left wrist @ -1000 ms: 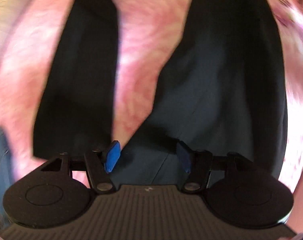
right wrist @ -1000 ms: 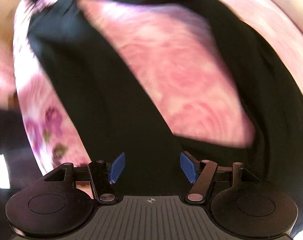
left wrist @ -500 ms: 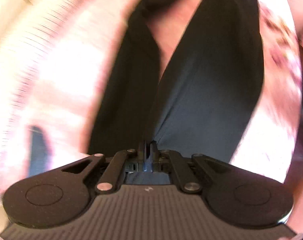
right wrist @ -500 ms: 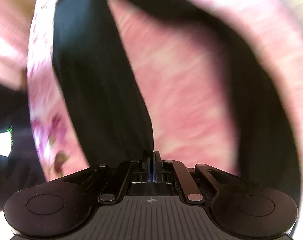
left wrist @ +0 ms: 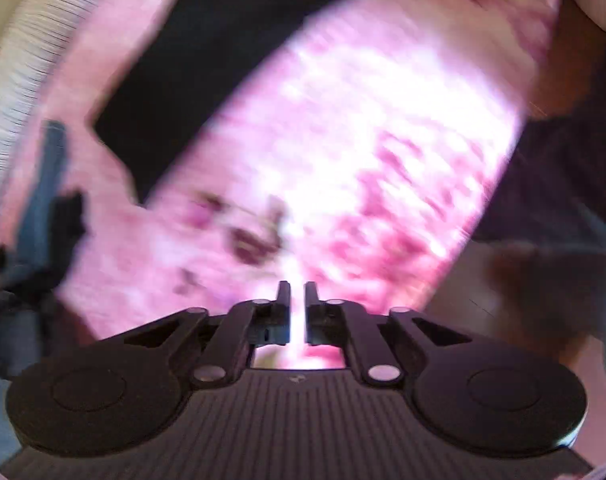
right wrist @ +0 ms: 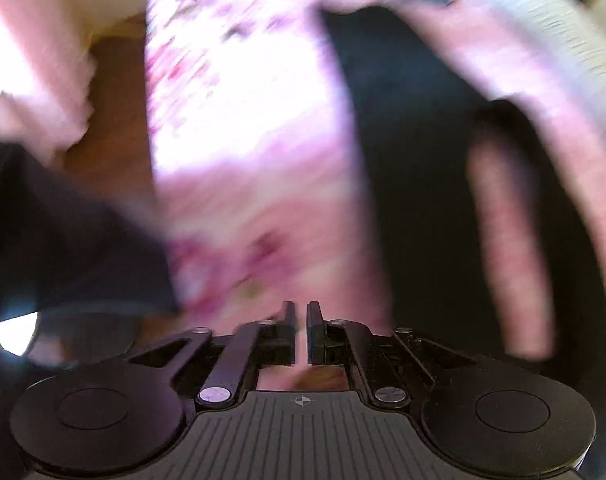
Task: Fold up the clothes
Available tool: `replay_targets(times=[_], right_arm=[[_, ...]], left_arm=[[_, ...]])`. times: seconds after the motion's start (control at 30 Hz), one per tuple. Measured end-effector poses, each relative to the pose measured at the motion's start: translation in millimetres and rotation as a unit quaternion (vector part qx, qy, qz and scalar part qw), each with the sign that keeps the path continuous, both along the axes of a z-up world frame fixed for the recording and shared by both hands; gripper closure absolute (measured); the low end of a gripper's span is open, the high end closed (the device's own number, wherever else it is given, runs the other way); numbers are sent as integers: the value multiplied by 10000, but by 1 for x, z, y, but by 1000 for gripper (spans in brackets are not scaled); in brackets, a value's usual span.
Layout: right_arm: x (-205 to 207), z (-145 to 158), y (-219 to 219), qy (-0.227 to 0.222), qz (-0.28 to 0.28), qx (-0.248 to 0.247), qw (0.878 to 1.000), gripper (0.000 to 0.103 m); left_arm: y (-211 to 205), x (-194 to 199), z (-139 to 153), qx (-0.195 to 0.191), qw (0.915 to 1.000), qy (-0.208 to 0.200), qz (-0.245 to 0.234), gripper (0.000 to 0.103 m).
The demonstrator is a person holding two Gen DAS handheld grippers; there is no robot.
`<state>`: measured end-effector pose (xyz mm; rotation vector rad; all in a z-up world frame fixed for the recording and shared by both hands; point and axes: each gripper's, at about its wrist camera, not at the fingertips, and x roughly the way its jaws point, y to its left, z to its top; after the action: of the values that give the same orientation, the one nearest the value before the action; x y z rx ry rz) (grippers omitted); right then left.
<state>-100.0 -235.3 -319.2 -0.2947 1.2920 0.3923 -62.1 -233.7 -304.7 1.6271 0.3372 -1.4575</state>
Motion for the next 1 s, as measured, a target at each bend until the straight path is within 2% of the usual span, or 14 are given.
replay_targets(times=[0.07, 0.1, 0.13, 0.2, 0.33, 0.47, 0.57, 0.6, 0.63, 0.67, 0.87, 0.93, 1.0], right_arm=[[-11, -8, 13, 182, 3, 3, 9998, 88], [-16, -10, 15, 246, -69, 63, 9997, 74], [-20, -11, 16, 306, -158, 118, 9993, 57], [-23, -11, 8, 365, -549, 146, 9977, 47], [-14, -13, -18, 449, -975, -202, 9940, 46], [3, -18, -41, 433, -1334, -561, 9885, 46], [17, -26, -55, 429, -1422, -848, 9853, 46], [21, -30, -59, 430, -1433, -949, 9842, 46], [25, -35, -63, 433, -1425, -1054, 9832, 46], [30, -41, -63, 442, -1294, -1181, 9835, 46], [39, -68, -63, 463, -233, -1942, 9796, 46], [39, -67, -70, 528, -349, -1881, 9801, 46], [34, -64, -71, 599, -444, -1743, 9819, 46]], left_arm=[[16, -6, -20, 211, 9997, -61, 97, 74], [25, -9, -30, 316, 9994, -92, 145, 63], [32, -12, -40, 410, 9989, -127, 187, 61], [13, -3, -51, 121, 9993, -342, 35, 58], [-43, 24, -68, -386, 9961, -693, -396, 57], [-84, 42, -99, -510, 9870, -982, -1165, 57], [-89, 52, -89, -535, 9861, -973, -1232, 55], [-91, 56, -86, -544, 9858, -969, -1255, 59], [-92, 59, -83, -553, 9855, -966, -1278, 88], [-94, 63, -80, -561, 9852, -963, -1300, 101], [-104, 83, -61, -616, 9834, -943, -1421, 103], [-87, 86, -33, -692, 9890, -860, -989, 103], [-57, 80, -15, -453, 9935, -700, -769, 103]])
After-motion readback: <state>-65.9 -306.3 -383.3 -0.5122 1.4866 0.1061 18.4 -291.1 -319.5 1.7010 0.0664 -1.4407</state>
